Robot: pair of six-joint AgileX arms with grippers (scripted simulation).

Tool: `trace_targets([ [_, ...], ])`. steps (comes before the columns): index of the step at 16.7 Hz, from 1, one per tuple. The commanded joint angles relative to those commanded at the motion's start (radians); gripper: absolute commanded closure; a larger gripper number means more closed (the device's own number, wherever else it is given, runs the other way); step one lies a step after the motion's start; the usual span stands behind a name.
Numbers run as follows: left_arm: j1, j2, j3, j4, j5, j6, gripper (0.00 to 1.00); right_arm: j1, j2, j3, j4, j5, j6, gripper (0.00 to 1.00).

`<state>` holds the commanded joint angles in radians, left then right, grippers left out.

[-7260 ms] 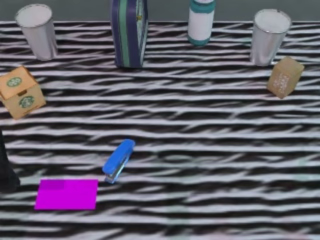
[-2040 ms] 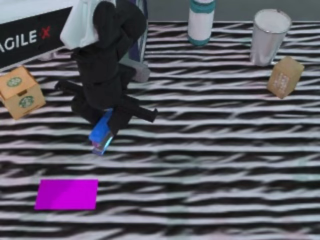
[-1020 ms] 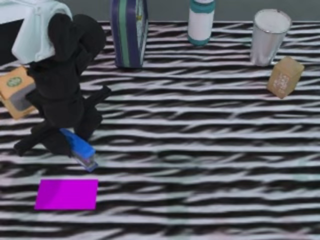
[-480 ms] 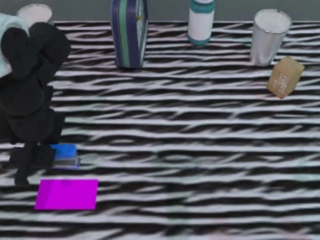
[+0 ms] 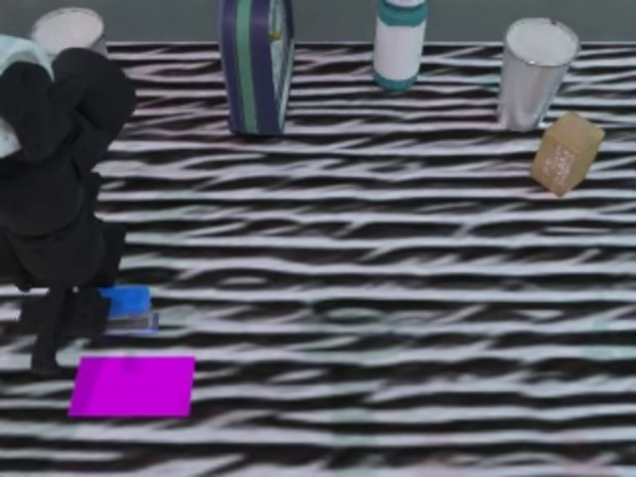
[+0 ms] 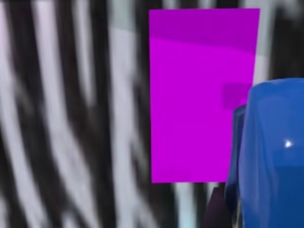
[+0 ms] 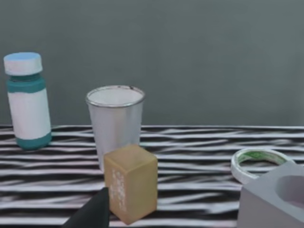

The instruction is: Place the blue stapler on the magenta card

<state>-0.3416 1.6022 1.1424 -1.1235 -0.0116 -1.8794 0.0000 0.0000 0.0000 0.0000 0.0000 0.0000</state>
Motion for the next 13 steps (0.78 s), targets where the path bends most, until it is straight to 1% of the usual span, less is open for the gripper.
trace_targets([
  [3, 0.003, 0.034, -0.061, 0.098, 0.0, -0.001, 1.0, 0.0, 0.0, 0.0, 0.0, 0.0, 0.0, 0.0],
  [8, 0.005, 0.122, -0.207, 0.342, 0.0, -0.001, 1.0, 0.0, 0.0, 0.0, 0.0, 0.0, 0.0, 0.0],
  [10, 0.005, 0.143, -0.243, 0.392, 0.0, -0.001, 1.0, 0.0, 0.0, 0.0, 0.0, 0.0, 0.0, 0.0],
  [13, 0.005, 0.148, -0.251, 0.402, 0.0, -0.001, 1.0, 0.0, 0.0, 0.0, 0.0, 0.0, 0.0, 0.0],
])
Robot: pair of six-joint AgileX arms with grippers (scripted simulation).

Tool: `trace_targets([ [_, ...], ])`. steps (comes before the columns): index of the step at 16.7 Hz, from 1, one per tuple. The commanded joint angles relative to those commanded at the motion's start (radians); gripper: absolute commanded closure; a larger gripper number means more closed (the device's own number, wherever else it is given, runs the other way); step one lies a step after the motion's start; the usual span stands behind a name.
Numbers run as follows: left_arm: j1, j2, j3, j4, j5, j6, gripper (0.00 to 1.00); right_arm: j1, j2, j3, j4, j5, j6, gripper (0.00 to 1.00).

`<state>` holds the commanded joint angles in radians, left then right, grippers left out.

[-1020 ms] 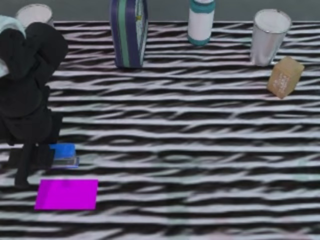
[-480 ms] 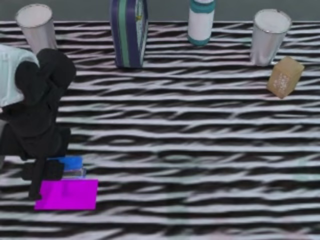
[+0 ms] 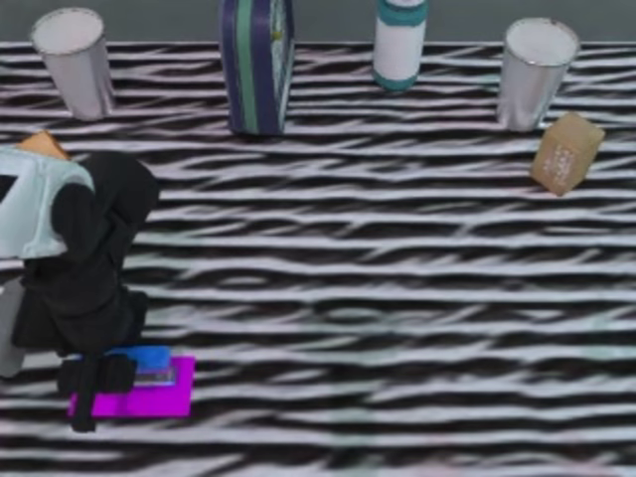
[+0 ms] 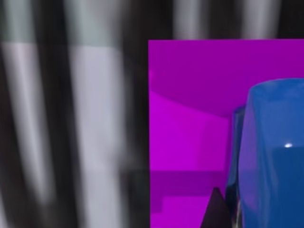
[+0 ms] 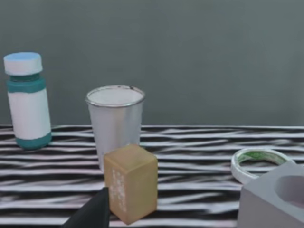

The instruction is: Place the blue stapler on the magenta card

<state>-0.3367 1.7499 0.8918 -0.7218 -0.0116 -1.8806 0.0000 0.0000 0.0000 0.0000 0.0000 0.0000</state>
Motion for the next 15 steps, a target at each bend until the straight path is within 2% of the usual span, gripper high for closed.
trace_targets([
  [2, 0.0, 0.0, 0.0, 0.0, 0.0, 0.0, 1.0, 0.0, 0.0, 0.0, 0.0, 0.0, 0.0, 0.0],
  [15, 0.0, 0.0, 0.0, 0.0, 0.0, 0.0, 0.02, 0.0, 0.0, 0.0, 0.0, 0.0, 0.0, 0.0],
])
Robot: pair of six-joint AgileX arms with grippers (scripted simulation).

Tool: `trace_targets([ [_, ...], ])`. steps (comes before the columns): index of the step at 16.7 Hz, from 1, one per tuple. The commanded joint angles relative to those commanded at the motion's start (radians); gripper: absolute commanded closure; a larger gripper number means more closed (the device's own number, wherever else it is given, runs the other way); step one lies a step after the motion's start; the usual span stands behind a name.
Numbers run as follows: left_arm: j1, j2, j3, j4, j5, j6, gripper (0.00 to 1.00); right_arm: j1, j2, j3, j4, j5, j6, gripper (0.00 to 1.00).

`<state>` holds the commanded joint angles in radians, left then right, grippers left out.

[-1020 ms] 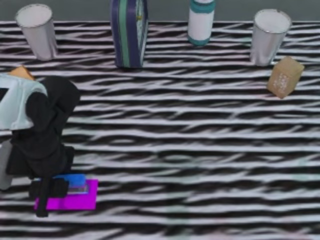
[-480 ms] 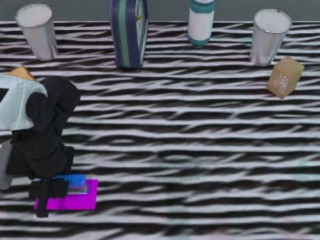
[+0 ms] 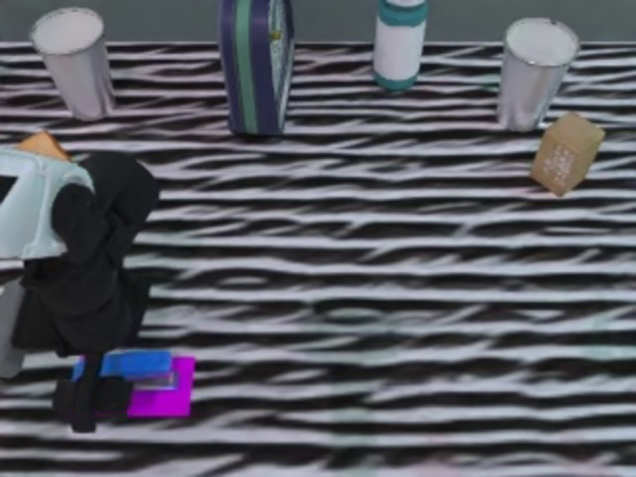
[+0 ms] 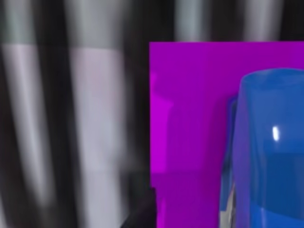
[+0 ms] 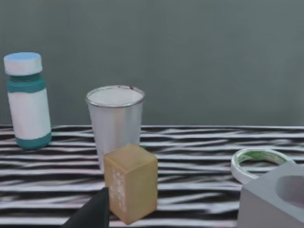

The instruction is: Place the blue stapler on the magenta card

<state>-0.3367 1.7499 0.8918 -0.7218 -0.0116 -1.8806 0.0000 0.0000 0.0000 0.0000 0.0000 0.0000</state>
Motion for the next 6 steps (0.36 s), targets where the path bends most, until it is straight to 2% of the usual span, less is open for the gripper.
trace_targets([
  [6, 0.0, 0.0, 0.0, 0.0, 0.0, 0.0, 0.0, 0.0, 0.0, 0.0, 0.0, 0.0, 0.0, 0.0],
])
